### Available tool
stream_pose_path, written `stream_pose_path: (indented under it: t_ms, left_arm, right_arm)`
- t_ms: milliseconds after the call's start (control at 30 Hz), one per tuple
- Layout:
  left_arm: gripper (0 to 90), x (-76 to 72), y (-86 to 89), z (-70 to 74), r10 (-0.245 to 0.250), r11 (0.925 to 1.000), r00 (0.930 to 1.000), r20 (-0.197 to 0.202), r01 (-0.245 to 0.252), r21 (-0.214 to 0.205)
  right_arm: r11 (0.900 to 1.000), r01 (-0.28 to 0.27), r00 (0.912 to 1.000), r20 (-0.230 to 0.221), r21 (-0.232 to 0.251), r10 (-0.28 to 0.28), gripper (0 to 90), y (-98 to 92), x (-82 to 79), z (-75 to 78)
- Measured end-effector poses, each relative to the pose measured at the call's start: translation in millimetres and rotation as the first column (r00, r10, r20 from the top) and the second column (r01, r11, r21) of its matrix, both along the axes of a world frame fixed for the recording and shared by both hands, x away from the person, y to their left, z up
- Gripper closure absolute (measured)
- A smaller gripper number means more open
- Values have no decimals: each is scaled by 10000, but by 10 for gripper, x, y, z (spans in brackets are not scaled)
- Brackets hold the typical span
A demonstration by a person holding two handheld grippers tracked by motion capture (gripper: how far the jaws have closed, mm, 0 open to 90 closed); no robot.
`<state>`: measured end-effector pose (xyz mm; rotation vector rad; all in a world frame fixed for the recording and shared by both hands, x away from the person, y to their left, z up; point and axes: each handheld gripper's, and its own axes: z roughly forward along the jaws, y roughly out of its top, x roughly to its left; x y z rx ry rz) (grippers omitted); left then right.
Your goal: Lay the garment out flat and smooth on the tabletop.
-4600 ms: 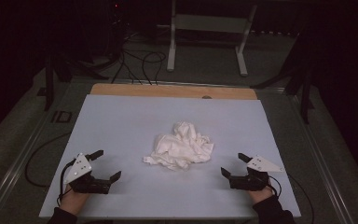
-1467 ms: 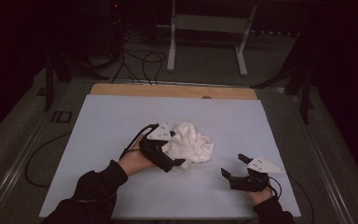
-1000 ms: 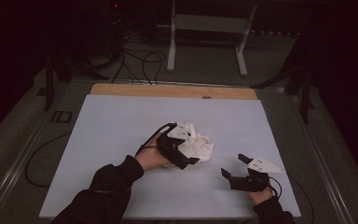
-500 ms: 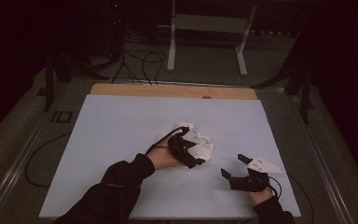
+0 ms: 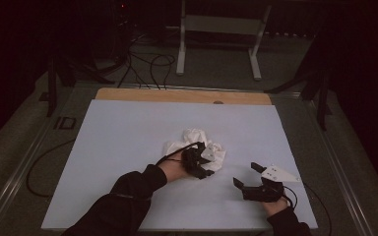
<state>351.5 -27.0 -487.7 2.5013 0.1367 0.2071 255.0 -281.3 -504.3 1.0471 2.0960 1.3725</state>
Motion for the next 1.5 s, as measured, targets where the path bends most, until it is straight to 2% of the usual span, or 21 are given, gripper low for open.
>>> stream_pose_path:
  t_ms: [100, 200, 467, 533, 700, 867, 1100, 1233, 1433, 1500]
  left_arm:
    - [563, 6, -8, -20, 39, 9999, 10000, 12, -39, 136]
    - [562, 11, -22, -44, 60, 9987, 10000, 41, -62, 513]
    - [581, -17, -70, -103, 105, 9949, 9991, 416, -146, 996]
    - [617, -29, -79, -117, 118, 9934, 9983, 574, -182, 1130]
    - [812, -35, -72, -113, 145, 9925, 9971, 744, -234, 1200]
    - [852, -47, -25, 1, 138, 9956, 9969, 773, -209, 915]
    - [858, -67, 139, 330, 471, 9989, 9963, 721, -473, 17]
    - [858, -96, 254, 543, 591, 9976, 9936, 960, -553, -418]
    - [860, -116, 429, 788, 861, 9923, 9918, 944, -770, -966]
    - [863, -125, 489, 842, 887, 9915, 9917, 928, -790, -1031]
  right_arm:
    - [10000, -3, 10000, 2, 2, 3, 91, -1, -1, 1]
    - [10000, -2, 10000, 3, -14, 2, 91, 0, 0, 1]
    - [10000, -3, 10000, -16, -8, 3, 92, 0, -1, 1]
    - [10000, -5, 10000, -51, -24, 5, 92, 4, -2, 1]
    - [10000, -18, 10000, -53, -23, 18, 92, 5, -2, 1]
    - [10000, -29, 10000, -42, -36, 29, 92, 4, -3, 1]
    - [10000, -53, 10000, -18, -25, 53, 92, 6, -6, 4]
    - [10000, -72, 10000, 23, -16, 72, 92, 15, -8, 7]
    - [10000, -63, 10000, -6, 18, 63, 92, 16, -10, 8]
    - [10000, -63, 10000, -17, 19, 63, 92, 23, -15, 13]
